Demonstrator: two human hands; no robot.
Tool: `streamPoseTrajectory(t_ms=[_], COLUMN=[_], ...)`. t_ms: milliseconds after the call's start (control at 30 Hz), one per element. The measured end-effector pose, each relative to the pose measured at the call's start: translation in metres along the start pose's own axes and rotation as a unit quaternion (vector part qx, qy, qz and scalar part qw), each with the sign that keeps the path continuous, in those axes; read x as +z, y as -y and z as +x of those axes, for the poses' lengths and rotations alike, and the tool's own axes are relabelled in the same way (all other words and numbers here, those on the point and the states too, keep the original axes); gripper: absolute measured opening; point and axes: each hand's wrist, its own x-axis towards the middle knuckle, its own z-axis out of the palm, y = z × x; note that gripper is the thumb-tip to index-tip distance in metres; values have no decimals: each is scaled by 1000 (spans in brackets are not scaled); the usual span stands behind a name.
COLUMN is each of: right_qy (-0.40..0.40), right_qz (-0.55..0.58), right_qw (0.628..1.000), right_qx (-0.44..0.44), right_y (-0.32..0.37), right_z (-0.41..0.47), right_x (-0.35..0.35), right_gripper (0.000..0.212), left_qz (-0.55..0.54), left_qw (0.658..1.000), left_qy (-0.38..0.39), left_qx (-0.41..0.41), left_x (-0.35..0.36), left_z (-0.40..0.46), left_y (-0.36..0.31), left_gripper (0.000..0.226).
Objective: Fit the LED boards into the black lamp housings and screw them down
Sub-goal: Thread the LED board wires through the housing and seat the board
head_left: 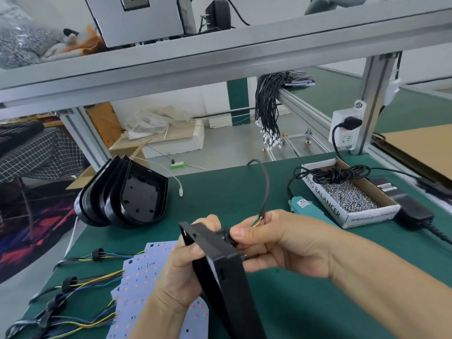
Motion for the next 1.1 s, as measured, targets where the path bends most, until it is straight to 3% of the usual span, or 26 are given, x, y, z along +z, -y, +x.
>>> streamPoseTrajectory(t_ms=[167,267,367,667,800,900,967,1033,1100], right_qy=[-21,-25,-25,-65,-62,-132,-198,-173,-164], right_qz=[17,0,-30,8,59,21,0,11,3], right_qw=[999,998,996,993,996,991,980,983,983], right_qx=[-32,-54,-77,-97,-14,22,-10,-56,-78], right_y=[-6,-7,-7,-13,-6,-4,-7,-12,-21], right_z=[-5,-7,-8,2,8,7,3,-3,-1], right_x=[-4,-5,-6,-7,-10,-28,-45,-55,-58], right_gripper=[37,43,44,38,24,44,64,75,59], left_qz=[11,105,146,83,154,142,153,173,181], left_qw=[997,993,988,996,976,963,948,930,916], left_qy=[65,37,45,-17,-141,-201,-242,-277,-300], left_qx=[-33,-39,-27,-28,-62,-113,-139,-167,-196], left_x=[10,16,22,29,32,38,40,38,37], left_z=[3,3,5,6,11,20,27,34,43], left_y=[-15,-23,-28,-20,-19,-13,-11,-6,0], left_gripper=[16,32,32,39,54,47,35,29,21])
